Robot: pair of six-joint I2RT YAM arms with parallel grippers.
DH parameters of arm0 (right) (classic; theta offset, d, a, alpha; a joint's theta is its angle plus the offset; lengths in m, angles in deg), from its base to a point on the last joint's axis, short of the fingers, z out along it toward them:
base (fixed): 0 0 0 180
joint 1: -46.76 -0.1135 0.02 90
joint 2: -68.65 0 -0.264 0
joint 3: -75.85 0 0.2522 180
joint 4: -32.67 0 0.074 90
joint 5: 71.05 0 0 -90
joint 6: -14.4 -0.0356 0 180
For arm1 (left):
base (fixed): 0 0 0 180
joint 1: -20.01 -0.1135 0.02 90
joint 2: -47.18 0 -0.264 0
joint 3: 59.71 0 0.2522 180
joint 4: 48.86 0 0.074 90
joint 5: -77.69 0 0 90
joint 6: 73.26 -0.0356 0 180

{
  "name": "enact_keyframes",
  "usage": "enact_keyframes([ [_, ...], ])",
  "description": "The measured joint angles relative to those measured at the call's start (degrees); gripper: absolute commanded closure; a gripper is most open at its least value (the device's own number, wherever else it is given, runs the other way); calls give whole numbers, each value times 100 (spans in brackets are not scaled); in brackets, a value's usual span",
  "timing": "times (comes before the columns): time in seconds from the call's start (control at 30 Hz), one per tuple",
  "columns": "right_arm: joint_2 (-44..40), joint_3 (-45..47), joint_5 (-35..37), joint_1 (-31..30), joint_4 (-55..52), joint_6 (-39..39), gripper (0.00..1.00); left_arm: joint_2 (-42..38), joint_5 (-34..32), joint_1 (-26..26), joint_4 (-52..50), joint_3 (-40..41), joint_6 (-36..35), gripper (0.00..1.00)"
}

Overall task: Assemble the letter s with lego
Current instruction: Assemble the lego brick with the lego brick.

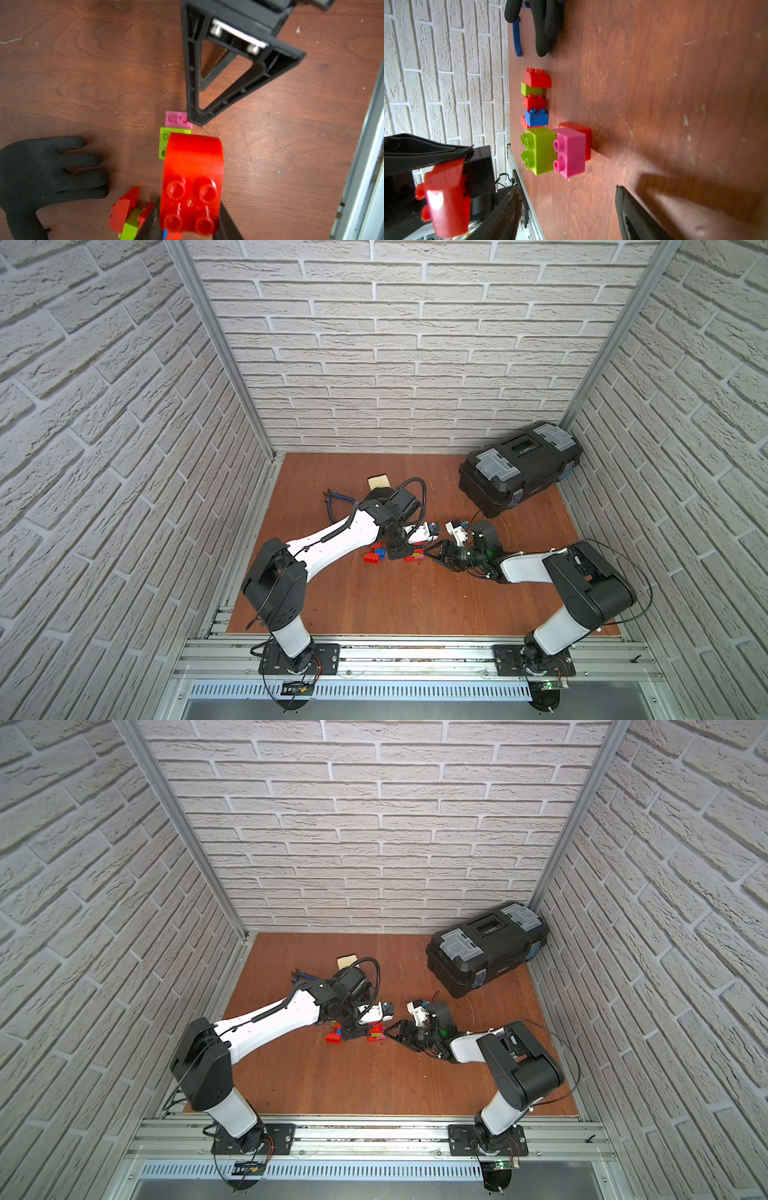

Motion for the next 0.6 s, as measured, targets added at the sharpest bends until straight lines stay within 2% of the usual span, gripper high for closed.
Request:
enact_keyframes([
  [0.6, 942, -258, -422, -31, 1086, -575, 32, 243, 243, -256, 109, -173, -44, 78],
])
